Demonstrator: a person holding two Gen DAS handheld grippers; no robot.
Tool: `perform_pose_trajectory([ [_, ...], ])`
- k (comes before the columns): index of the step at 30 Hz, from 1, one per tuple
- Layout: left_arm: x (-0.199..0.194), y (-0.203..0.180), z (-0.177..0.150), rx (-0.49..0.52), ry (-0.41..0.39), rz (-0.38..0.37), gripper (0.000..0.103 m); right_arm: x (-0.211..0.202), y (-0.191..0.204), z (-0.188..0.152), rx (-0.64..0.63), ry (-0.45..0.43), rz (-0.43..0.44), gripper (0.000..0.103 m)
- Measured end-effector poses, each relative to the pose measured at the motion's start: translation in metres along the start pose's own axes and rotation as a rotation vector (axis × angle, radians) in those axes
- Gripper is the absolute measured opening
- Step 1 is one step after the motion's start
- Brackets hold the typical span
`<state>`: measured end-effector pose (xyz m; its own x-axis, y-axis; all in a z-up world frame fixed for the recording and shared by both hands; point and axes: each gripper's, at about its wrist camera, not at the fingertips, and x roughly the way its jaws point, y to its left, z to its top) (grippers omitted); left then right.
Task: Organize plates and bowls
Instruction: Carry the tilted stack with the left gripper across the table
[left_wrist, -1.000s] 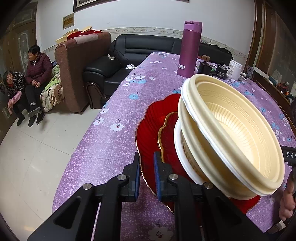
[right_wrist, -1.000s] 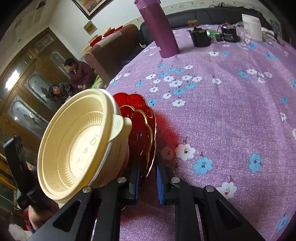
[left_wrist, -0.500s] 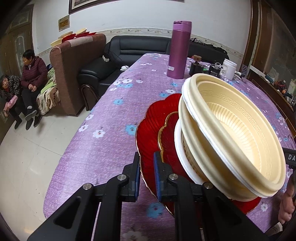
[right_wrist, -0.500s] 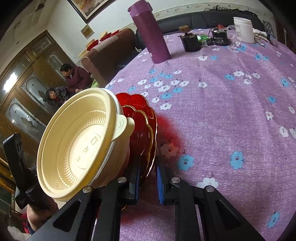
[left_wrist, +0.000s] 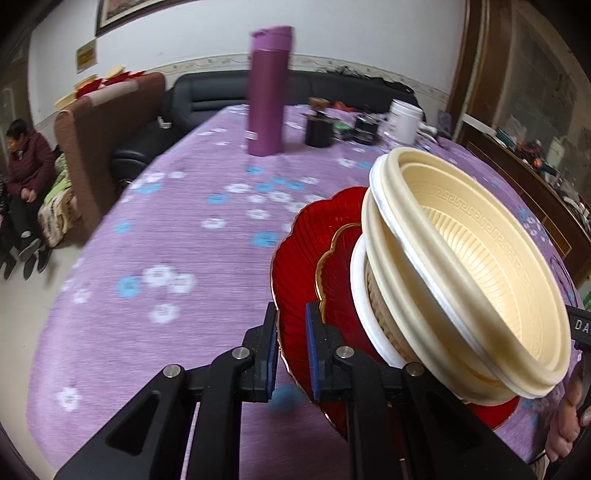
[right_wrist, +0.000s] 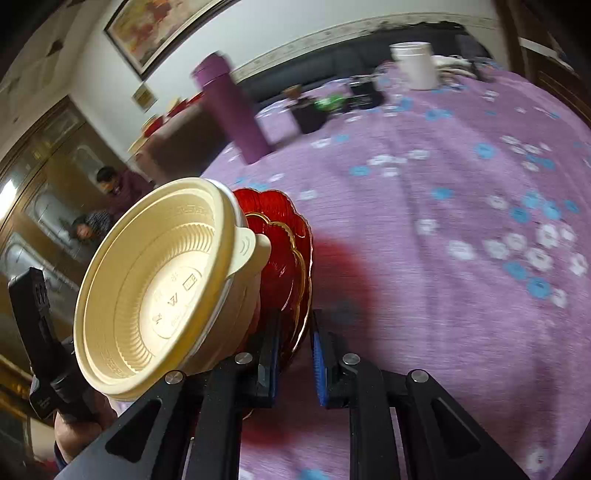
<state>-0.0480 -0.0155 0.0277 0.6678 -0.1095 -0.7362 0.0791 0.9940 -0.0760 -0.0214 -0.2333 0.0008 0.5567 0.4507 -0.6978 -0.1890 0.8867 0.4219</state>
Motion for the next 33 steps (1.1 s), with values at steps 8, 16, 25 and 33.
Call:
perform_pose_trajectory([
  [8, 0.023, -0.055, 0.010, 0.053, 0.006, -0.032, 0.012, -0.033, -0.052, -0.004, 0.081, -0.071, -0.077, 0.017],
  [16, 0.040, -0.092, 0.021, 0.076, -0.036, -0.001, 0.012, -0.040, -0.086, -0.004, 0.158, -0.120, -0.139, 0.017],
  [25, 0.048, -0.101, 0.029, 0.065, -0.052, 0.030, 0.013, -0.035, -0.096, -0.003, 0.169, -0.150, -0.188, 0.017],
  [33, 0.047, -0.103, 0.028, 0.080, -0.050, 0.052, 0.013, -0.031, -0.095, -0.001, 0.162, -0.155, -0.200, 0.017],
])
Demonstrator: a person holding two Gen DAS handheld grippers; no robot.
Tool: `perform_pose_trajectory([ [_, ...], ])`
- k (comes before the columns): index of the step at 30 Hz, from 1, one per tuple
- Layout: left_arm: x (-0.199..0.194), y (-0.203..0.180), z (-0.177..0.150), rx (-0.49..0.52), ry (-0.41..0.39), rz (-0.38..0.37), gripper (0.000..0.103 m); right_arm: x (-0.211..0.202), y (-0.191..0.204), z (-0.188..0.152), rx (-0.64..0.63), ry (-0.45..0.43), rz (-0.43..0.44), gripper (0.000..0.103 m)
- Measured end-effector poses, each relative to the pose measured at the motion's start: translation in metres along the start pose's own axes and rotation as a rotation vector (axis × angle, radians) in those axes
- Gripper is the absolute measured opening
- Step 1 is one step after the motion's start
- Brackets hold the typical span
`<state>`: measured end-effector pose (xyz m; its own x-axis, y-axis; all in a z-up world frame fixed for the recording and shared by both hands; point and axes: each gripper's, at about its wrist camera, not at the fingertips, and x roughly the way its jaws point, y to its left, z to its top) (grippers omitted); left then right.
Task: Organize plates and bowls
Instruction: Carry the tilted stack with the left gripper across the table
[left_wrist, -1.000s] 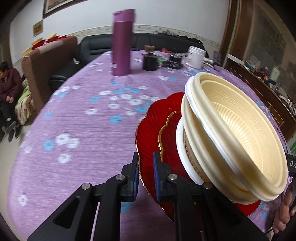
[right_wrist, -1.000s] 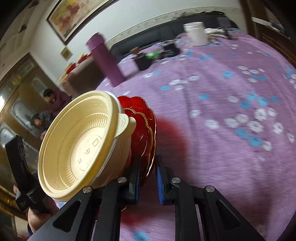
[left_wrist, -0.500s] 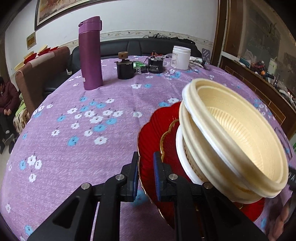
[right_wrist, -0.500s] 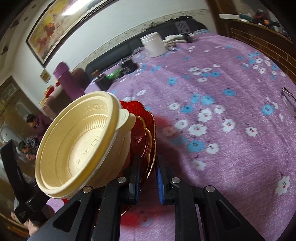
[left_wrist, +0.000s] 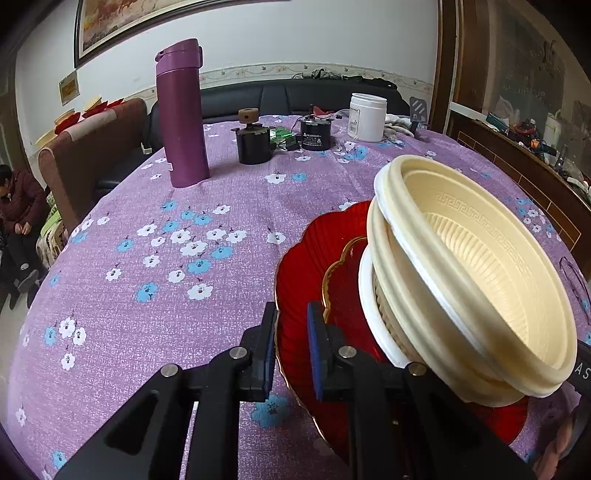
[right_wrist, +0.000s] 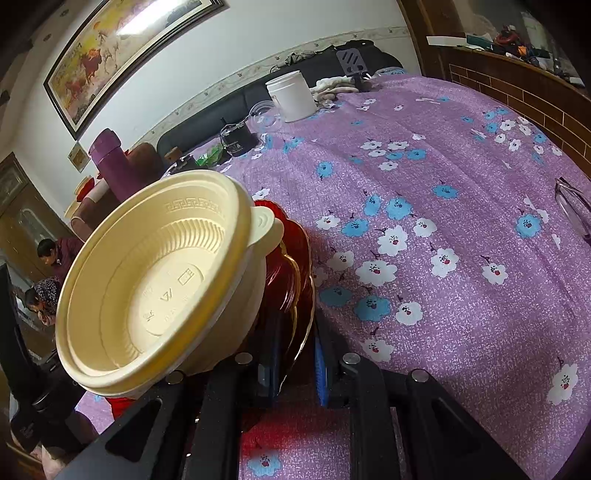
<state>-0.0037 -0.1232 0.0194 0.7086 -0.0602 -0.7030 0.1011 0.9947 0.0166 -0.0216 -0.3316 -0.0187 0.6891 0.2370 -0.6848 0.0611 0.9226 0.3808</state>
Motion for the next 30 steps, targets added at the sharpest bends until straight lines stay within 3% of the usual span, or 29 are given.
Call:
perform_pose_trajectory([
  [30, 0.0069, -0.0022, 0.0016, 0.009, 0.036, 0.015, 0.015, 0.0095, 0.0007, 0.0055, -0.009, 0.021, -0.004, 0.017],
])
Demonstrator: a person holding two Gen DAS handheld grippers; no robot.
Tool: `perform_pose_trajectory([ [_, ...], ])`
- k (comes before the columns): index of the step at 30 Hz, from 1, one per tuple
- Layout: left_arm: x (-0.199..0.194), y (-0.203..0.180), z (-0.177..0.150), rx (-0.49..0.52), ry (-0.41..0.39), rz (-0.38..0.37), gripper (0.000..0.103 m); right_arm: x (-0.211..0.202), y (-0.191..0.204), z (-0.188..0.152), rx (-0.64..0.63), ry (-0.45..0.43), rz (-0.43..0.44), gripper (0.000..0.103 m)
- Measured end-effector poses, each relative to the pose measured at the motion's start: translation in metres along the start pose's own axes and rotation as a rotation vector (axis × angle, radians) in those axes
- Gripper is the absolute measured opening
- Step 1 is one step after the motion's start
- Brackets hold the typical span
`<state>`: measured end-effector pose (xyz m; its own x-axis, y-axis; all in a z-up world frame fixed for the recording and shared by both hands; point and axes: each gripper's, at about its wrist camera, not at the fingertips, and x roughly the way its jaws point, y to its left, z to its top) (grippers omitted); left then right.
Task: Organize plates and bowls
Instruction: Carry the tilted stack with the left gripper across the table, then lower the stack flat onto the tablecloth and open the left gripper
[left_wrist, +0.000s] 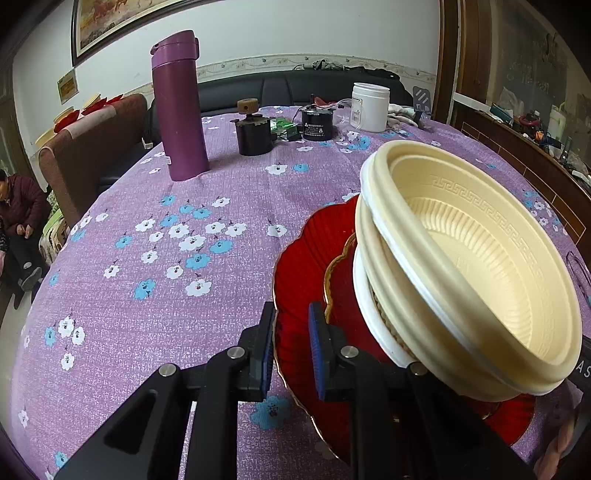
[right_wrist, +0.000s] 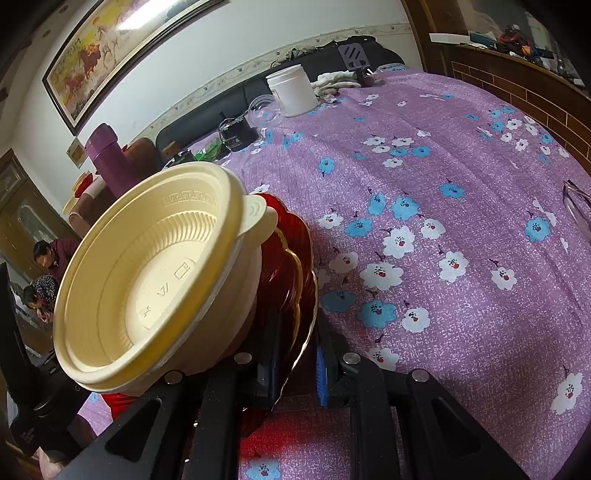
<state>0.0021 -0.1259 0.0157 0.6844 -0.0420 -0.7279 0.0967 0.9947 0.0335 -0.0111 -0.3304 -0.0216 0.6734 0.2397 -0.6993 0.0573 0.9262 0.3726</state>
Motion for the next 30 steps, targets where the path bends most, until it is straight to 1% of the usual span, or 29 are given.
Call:
perform_pose_trajectory([
  [5, 0.000, 0.002, -0.001, -0.002, 0.008, -0.013, 0.016, 0.001, 0.002, -0.001, -0.009, 0.004, -0.009, 0.019],
  [8, 0.000, 0.005, -0.002, -0.008, 0.016, -0.020, 0.018, 0.001, 0.002, -0.001, -0.009, 0.008, -0.015, 0.019],
  [9, 0.000, 0.006, -0.002, -0.013, 0.021, -0.026, 0.021, 0.002, 0.001, -0.001, -0.005, 0.015, -0.022, 0.024],
  [10, 0.000, 0.008, -0.003, -0.017, 0.026, -0.023, 0.028, 0.002, 0.000, -0.001, -0.001, 0.026, -0.021, 0.026],
  [11, -0.001, 0.011, -0.004, -0.021, 0.028, -0.018, 0.032, 0.003, -0.001, -0.001, 0.004, 0.037, -0.015, 0.031],
  [12, -0.003, 0.015, -0.005, -0.030, 0.028, -0.022, 0.039, 0.003, -0.003, -0.001, 0.007, 0.048, -0.009, 0.037],
  [13, -0.005, 0.020, -0.007, -0.045, 0.029, -0.030, 0.046, 0.000, -0.003, -0.003, 0.008, 0.053, -0.004, 0.040],
  [16, -0.014, 0.030, -0.011, -0.078, 0.026, -0.064, 0.055, -0.015, -0.002, -0.009, -0.011, 0.026, -0.020, 0.043],
  [17, -0.019, 0.032, -0.014, -0.077, 0.016, -0.064, 0.058, -0.020, -0.001, -0.011, -0.018, 0.021, -0.018, 0.043],
  [19, -0.028, 0.034, -0.021, -0.083, -0.004, -0.068, 0.066, -0.032, -0.001, -0.015, -0.022, -0.001, -0.025, 0.044],
  [21, -0.040, 0.035, -0.032, -0.095, -0.030, -0.091, 0.071, -0.043, -0.001, -0.020, -0.027, -0.027, -0.038, 0.050],
  [22, -0.043, 0.034, -0.035, -0.095, -0.040, -0.094, 0.076, -0.048, -0.001, -0.024, -0.027, -0.038, -0.043, 0.052],
  [25, -0.058, 0.028, -0.048, -0.081, -0.091, -0.095, 0.084, -0.055, -0.002, -0.031, -0.005, -0.056, -0.043, 0.055],
  [30, -0.076, 0.015, -0.069, -0.031, -0.146, -0.119, 0.089, -0.071, 0.007, -0.052, 0.007, -0.127, -0.057, 0.059],
])
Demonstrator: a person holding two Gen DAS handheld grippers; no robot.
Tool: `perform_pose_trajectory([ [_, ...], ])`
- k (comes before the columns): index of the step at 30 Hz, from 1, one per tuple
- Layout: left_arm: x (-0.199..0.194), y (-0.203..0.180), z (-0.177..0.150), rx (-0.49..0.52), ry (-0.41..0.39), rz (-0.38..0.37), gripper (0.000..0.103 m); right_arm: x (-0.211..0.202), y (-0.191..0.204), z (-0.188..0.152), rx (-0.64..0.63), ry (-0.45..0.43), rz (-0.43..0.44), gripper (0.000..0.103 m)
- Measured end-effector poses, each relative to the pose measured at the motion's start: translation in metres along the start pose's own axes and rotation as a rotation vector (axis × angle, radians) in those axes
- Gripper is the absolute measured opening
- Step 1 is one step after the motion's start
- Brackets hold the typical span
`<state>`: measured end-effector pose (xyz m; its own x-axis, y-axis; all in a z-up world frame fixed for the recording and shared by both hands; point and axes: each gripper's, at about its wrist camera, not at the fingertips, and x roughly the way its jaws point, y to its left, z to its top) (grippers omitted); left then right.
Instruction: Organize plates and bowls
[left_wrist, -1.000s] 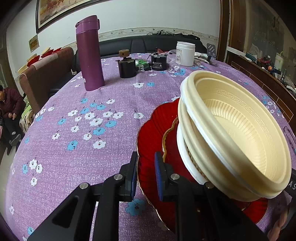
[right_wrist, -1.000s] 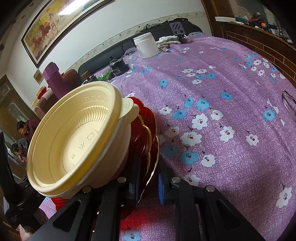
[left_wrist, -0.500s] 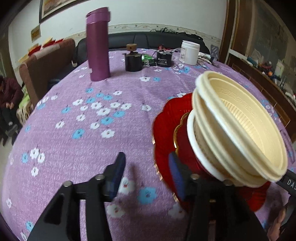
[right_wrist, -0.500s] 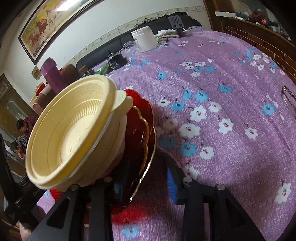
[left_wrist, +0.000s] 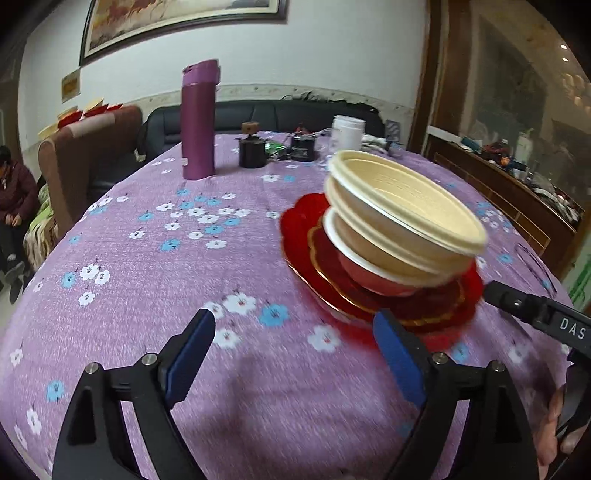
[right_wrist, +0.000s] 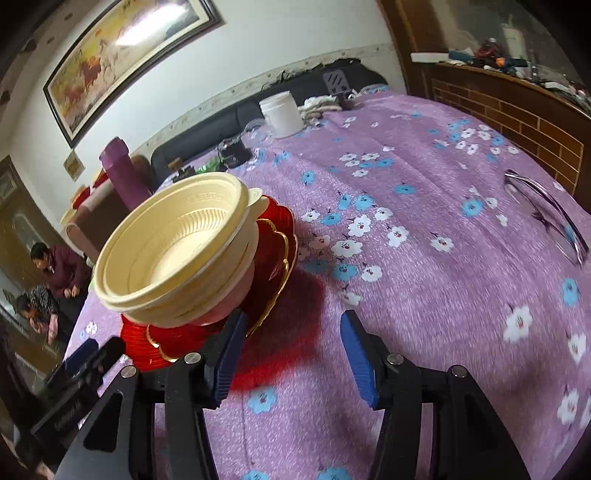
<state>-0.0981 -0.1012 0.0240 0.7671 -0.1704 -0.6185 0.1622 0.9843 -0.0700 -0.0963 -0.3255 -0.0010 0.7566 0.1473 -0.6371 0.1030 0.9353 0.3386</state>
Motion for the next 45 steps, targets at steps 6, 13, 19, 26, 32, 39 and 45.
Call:
perform_pose_trajectory([
  [6, -0.022, -0.011, -0.014, 0.043, -0.054, -0.017, 0.101, -0.019, 0.021, -0.022, -0.064, -0.052, -0.002, 0.075],
  [13, -0.034, -0.008, -0.017, 0.072, -0.020, 0.019, 0.103, -0.043, 0.031, -0.033, -0.075, -0.113, -0.018, 0.089],
  [19, -0.032, -0.010, -0.018, 0.105, -0.006, 0.108, 0.103, -0.044, 0.045, -0.034, -0.130, -0.137, -0.045, 0.093],
  [26, -0.032, -0.011, -0.018, 0.120, -0.028, 0.209, 0.103, -0.039, 0.038, -0.034, -0.095, -0.124, -0.070, 0.094],
  [32, -0.027, -0.013, -0.021, 0.131, 0.034, 0.208, 0.103, -0.044, 0.042, -0.036, -0.112, -0.140, -0.066, 0.094],
  [39, -0.028, -0.014, -0.022, 0.138, 0.029, 0.236, 0.103, -0.044, 0.043, -0.035, -0.118, -0.140, -0.065, 0.094],
  [45, -0.026, -0.014, -0.023, 0.145, 0.031, 0.250, 0.103, -0.042, 0.046, -0.036, -0.132, -0.132, -0.062, 0.094],
])
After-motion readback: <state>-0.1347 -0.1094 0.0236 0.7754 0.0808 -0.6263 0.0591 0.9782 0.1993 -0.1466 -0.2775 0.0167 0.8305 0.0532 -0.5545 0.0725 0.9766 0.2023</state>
